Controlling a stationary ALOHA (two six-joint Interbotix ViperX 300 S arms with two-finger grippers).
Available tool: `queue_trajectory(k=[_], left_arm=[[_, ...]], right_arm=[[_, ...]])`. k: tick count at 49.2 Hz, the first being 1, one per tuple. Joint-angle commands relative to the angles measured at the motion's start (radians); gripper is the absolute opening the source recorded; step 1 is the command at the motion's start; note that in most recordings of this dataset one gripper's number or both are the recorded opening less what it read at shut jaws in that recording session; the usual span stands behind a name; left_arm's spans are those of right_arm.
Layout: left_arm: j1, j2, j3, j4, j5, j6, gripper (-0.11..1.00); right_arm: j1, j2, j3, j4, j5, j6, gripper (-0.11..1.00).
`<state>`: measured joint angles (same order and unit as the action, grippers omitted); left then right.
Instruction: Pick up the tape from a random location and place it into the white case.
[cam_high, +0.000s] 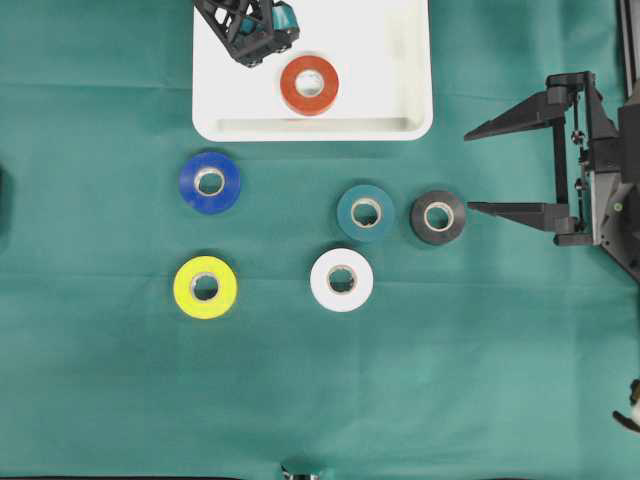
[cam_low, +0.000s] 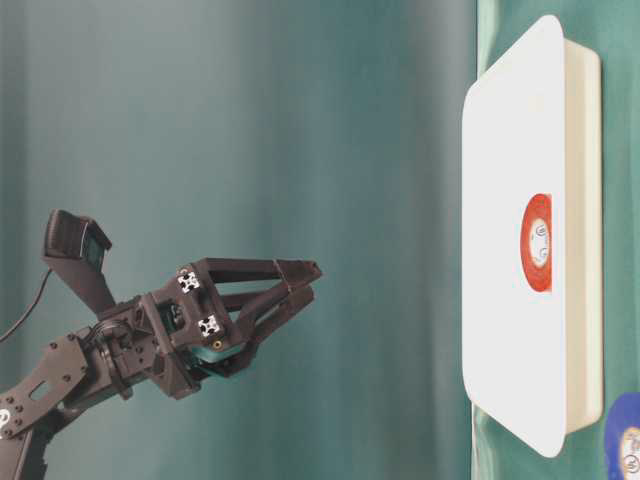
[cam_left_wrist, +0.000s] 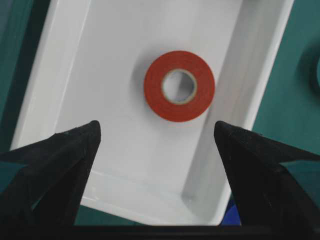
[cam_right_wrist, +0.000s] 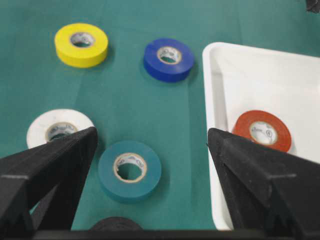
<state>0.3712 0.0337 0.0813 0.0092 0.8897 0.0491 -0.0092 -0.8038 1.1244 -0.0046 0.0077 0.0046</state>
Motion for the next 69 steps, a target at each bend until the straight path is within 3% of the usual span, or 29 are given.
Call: queue_trajectory(k=[1,11,19,27,38,54,62,69], left_arm=[[-0.005,-0.031,-0.018,-0.002,-0.002,-0.002,0.98],[-0.078,-0.041,-0.008,-0.003,-0.003,-0.003,0.98],[-0.19,-0.052,0.006,-0.005,-0.002,-0.02,0.98],[-0.316,-0.055,0.009,-0.003,-0.002,-0.081,0.98],[-0.43,-0.054,0.006,-0.005,-0.014,-0.091,0.98],[-0.411,-0.109,0.057,-0.003,-0.015,-0.087,0.98],[-0.402,-0.213,0.169,-0.005,-0.061,-0.087,0.98],[-0.402,-0.354,0.319,-0.003,-0.186,-0.087,0.98]], right_arm=[[-0.002,0.003,-0.026,-0.002,-0.008,-0.002,0.9],[-0.002,0.003,-0.028,0.0,-0.006,0.0,0.9],[0.0,0.003,-0.028,0.0,-0.008,-0.002,0.9],[-0.002,0.003,-0.029,-0.002,-0.006,-0.002,0.9],[-0.002,0.003,-0.034,-0.002,-0.006,-0.002,0.9],[-0.002,0.002,-0.04,-0.002,-0.005,0.005,0.9],[-0.002,-0.005,-0.041,0.0,0.002,0.008,0.9],[-0.002,-0.008,-0.044,0.0,0.006,0.008,0.9]])
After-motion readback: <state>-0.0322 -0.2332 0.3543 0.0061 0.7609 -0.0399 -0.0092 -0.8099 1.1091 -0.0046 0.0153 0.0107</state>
